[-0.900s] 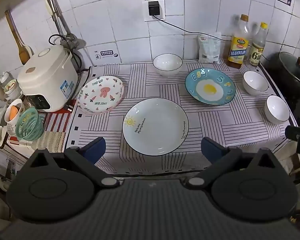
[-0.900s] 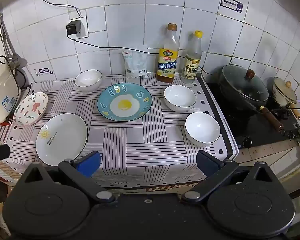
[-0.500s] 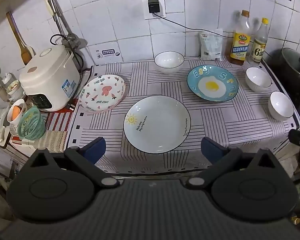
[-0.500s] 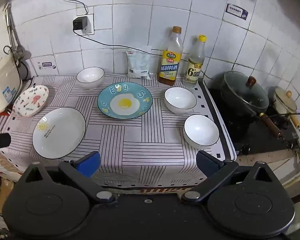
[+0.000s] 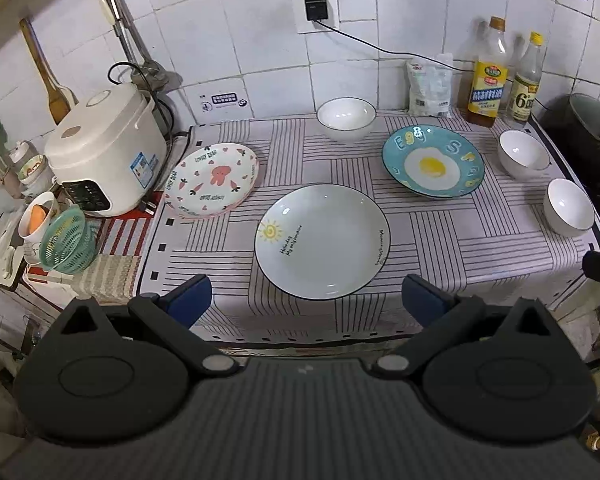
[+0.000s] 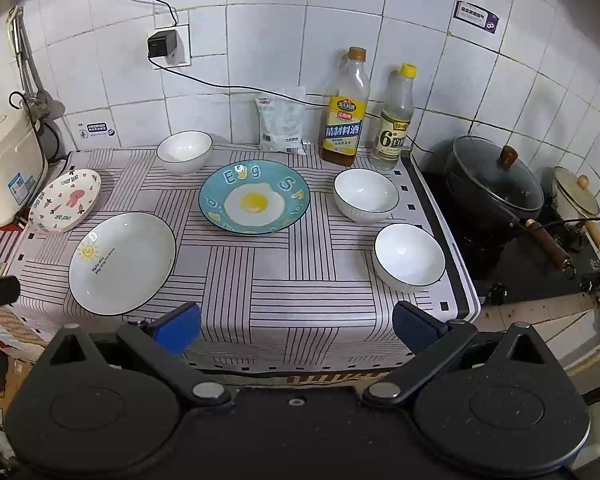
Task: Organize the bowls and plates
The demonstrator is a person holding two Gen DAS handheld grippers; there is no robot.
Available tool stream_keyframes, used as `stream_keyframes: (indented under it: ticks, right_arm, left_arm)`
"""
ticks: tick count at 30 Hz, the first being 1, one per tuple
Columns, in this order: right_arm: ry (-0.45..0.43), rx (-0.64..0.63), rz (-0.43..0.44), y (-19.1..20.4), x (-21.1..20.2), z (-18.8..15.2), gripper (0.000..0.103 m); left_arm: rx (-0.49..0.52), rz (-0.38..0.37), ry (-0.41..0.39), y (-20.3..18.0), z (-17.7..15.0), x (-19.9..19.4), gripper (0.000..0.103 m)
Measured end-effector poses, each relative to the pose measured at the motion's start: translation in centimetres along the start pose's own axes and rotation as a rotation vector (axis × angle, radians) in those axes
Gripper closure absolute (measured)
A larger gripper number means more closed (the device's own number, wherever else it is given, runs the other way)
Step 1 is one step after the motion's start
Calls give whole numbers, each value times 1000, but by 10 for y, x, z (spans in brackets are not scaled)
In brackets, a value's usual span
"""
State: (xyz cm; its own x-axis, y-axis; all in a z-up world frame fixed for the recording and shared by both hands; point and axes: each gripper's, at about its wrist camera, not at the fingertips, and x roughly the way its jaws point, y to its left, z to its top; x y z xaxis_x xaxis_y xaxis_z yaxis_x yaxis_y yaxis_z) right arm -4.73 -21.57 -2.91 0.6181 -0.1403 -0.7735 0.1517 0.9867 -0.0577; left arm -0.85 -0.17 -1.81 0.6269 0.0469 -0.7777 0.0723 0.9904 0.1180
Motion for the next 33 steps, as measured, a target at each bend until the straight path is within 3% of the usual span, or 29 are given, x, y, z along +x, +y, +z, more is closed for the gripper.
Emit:
stream_keyframes:
  ticks: [12,19,33]
  right_arm:
    - [9,23,7,0,7,-3,0]
    - [21,-4,-1,7,6,-5,0]
    - [25,-13,-18,8,8,-9,0]
  left_arm:
    - [-32,-1,-1,11,-6,5,0]
    - [-7,37,-26,12,-3,8,0]
    - [-6,5,-12,13,-6,14,0]
